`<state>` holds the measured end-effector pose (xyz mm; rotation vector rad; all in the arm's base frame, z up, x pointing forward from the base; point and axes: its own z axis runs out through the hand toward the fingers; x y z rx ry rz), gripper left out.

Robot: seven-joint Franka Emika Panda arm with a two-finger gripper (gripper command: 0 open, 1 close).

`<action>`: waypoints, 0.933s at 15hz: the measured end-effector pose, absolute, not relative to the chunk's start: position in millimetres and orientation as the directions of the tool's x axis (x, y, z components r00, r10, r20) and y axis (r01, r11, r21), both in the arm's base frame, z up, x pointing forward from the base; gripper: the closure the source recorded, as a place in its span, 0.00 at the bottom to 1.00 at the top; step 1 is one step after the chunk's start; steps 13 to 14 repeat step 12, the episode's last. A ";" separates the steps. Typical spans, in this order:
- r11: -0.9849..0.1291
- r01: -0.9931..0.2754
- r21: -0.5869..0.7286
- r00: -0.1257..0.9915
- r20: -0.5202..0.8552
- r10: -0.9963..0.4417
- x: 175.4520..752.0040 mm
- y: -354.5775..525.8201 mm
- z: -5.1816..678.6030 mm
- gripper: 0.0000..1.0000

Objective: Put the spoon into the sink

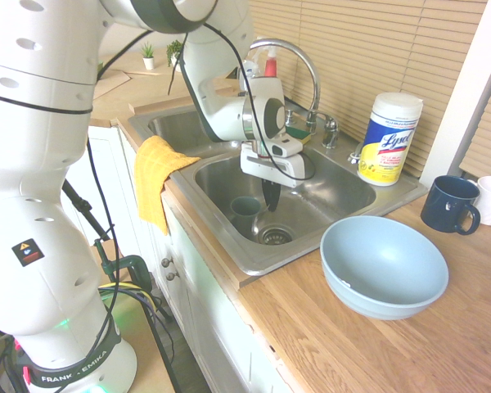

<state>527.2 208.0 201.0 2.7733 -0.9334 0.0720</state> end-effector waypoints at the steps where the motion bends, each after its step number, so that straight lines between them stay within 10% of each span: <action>1: -0.770 -0.608 0.193 0.794 0.110 -0.598 528.5 207.0 199.1 0.00; 14: -0.806 -0.574 0.148 0.817 0.175 -0.550 515.3 226.2 256.1 0.00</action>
